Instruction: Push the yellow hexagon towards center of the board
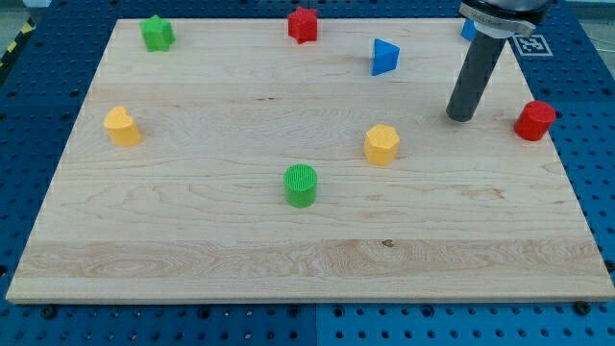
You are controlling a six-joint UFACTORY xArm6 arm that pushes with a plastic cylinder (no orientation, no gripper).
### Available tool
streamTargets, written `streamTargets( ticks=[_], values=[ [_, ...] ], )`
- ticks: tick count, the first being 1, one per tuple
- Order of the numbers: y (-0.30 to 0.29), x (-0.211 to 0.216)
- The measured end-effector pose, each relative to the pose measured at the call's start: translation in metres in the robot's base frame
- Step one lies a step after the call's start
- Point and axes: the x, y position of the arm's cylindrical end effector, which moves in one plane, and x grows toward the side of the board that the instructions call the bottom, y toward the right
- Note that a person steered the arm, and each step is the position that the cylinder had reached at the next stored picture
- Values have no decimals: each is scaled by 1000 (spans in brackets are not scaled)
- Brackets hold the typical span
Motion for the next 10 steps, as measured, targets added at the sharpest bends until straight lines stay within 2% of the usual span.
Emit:
streamTargets(
  ticks=[1, 2, 4, 6, 10],
  values=[
    [-1, 0],
    [-31, 8],
    [-49, 73],
    [-66, 71],
    [-129, 17]
  ],
)
